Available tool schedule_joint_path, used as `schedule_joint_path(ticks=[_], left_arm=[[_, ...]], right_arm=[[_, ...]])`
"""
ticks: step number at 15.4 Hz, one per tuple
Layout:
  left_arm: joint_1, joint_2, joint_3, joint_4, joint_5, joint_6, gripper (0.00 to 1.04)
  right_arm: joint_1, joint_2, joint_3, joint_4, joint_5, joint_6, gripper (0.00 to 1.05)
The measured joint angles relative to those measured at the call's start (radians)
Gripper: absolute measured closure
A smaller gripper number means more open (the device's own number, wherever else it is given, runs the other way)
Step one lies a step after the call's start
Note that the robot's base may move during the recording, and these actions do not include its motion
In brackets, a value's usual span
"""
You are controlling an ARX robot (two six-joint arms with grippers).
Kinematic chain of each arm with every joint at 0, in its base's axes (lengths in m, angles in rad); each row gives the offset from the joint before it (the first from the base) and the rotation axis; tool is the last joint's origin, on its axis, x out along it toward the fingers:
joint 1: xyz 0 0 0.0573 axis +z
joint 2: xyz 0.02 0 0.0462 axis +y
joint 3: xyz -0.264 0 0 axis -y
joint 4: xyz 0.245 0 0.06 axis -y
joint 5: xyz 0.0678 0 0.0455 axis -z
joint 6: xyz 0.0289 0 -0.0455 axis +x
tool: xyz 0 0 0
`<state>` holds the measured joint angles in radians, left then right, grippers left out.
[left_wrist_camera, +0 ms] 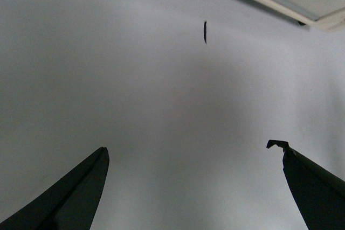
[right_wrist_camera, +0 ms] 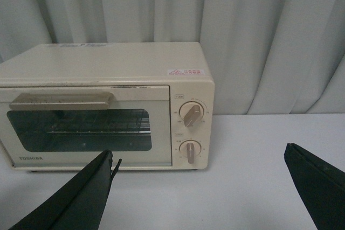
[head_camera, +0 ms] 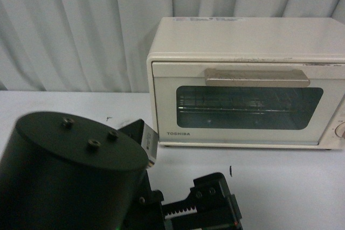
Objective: Open oven
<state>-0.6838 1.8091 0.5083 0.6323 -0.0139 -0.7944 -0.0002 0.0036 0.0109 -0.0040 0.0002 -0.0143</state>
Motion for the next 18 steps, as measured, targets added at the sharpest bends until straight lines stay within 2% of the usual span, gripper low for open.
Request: schedule_joint_path(ticks=[5,9,13,18], left_arm=[[-0.062,0.115,0.012,0.061,0.014,-0.121,0.07],[-0.024,0.205,0.097,0.090,-0.025,-0.203,0.07],[0.011,0.249,0.145,0.109,-0.024,-0.253,0.07],[-0.006,0.260,0.142,0.128,-0.012,-0.281,0.07]], right_arm=[[0.000,0.000,0.000,0.000,0.000,0.000,0.06],[0.000,0.000,0.000,0.000,0.000,0.000,0.06],[0.000,0.000,0.000,0.000,0.000,0.000,0.06],[0.000,0.000,0.000,0.000,0.000,0.000,0.06]])
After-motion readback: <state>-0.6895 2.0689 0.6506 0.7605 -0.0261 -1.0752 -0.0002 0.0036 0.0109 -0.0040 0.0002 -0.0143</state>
